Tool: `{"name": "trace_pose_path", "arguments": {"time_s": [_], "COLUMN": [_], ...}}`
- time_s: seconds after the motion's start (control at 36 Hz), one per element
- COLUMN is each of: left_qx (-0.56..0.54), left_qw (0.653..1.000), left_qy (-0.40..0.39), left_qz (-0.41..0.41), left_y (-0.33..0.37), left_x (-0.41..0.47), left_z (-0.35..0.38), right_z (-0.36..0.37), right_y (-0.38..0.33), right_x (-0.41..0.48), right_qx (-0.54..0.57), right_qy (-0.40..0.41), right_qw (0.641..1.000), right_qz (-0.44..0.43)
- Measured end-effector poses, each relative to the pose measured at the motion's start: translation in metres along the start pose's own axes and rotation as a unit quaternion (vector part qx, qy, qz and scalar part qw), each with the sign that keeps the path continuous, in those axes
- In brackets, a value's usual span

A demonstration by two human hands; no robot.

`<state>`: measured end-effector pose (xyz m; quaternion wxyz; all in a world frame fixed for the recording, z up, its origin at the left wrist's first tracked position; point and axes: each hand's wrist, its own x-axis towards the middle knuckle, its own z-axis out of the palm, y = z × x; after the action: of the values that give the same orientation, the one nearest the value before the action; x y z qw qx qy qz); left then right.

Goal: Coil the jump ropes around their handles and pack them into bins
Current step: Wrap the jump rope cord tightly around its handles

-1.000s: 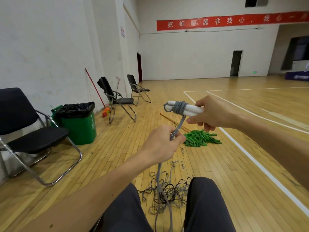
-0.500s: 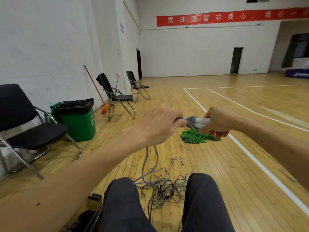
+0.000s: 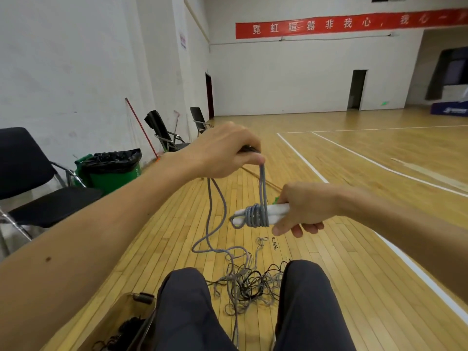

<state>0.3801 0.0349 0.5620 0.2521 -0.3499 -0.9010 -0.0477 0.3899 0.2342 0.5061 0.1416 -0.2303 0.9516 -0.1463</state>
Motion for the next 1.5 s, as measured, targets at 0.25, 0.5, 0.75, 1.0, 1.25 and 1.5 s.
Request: {"name": "trace_pose_path", "arguments": {"time_s": [0.25,0.5,0.75,1.0,1.25,1.5], "left_qx": [-0.142,-0.375,-0.452,-0.468,-0.482,-0.494], "left_qw": [0.986,0.913,0.873,0.860,0.854,0.841], "left_qy": [-0.047,-0.078,-0.091,-0.114,-0.049,-0.045], "left_qz": [-0.079,-0.138,-0.158,-0.170,-0.191,-0.216], "left_y": [-0.016,-0.023,-0.029,-0.022,-0.012,0.012], "left_x": [-0.004,-0.019,-0.031,-0.046,-0.047,-0.048], "left_z": [0.005,0.004,0.024,0.039,0.042,0.052], "right_z": [0.001,-0.008,-0.015,-0.018,-0.021,-0.025], "right_y": [-0.015,-0.033,-0.033,-0.031,-0.025,-0.003], "right_x": [-0.021,-0.043,-0.046,-0.043,-0.031,-0.012], "right_qx": [0.045,0.083,0.163,0.194,0.257,0.237], "right_qy": [-0.023,0.022,0.014,0.052,0.137,0.260], "right_qw": [0.995,0.981,0.962,0.950,0.938,0.930], "right_qz": [-0.086,-0.176,-0.218,-0.239,-0.188,-0.106]}}
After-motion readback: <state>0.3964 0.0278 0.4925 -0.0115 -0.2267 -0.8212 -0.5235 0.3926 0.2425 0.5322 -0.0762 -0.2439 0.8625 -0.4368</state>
